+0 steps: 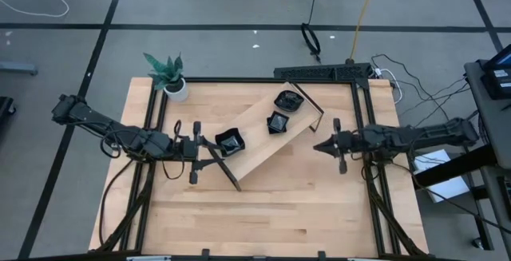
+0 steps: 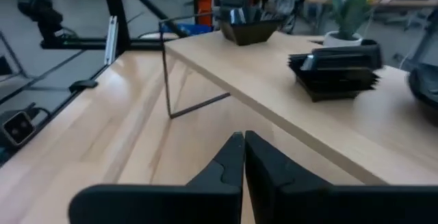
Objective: Pick & Place Mini shaped plates
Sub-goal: Return to Home Position
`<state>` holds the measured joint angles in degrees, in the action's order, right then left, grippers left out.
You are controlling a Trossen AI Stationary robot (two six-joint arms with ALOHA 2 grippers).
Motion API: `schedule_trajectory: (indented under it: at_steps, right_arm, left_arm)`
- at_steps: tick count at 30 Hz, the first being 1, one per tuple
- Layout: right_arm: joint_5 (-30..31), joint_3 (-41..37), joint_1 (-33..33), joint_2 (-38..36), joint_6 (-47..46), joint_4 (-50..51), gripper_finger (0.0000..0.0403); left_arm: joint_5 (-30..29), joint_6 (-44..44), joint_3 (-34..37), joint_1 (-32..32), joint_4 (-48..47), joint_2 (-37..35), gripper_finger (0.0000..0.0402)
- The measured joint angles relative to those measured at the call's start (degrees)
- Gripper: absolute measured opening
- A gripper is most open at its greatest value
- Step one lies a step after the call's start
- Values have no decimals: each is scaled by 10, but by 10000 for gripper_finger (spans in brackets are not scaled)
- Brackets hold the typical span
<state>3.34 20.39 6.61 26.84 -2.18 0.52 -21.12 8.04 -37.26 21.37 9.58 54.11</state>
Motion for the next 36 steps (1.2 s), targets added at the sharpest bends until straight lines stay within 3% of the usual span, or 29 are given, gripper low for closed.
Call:
schedule_trajectory:
  at_steps: [6,11,19,28,33,36]
  right_arm:
    - [42,-90,21,-108,18,-31,0]
    - [41,-137,29,-184,17,-34,0]
    - [38,-170,29,-255,46,-41,0]
    - [41,-195,29,-267,90,-47,0]
    - [28,-194,29,-267,90,-42,0]
    - [9,-195,29,-266,101,-36,0]
  left_arm:
    - [12,-53,45,0,-4,-1,152]
    - [-2,-99,178,0,153,-23,152]
    - [1,-102,357,0,410,-63,152]
    - [-16,-102,363,9,374,-78,152]
    - [-100,-114,364,28,273,-167,152]
    - [-104,-121,364,46,184,-236,152]
